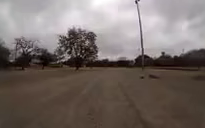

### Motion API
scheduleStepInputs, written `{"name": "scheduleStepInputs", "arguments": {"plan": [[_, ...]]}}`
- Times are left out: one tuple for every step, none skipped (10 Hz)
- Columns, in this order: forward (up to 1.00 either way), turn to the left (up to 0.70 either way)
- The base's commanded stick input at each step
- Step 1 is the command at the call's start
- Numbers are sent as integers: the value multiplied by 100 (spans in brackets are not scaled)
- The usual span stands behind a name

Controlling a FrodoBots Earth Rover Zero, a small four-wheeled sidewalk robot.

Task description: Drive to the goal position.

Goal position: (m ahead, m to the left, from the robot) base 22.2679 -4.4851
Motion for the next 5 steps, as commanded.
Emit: {"name": "scheduleStepInputs", "arguments": {"plan": [[70, -34], [70, -17], [70, -1], [70, -1], [70, -1]]}}
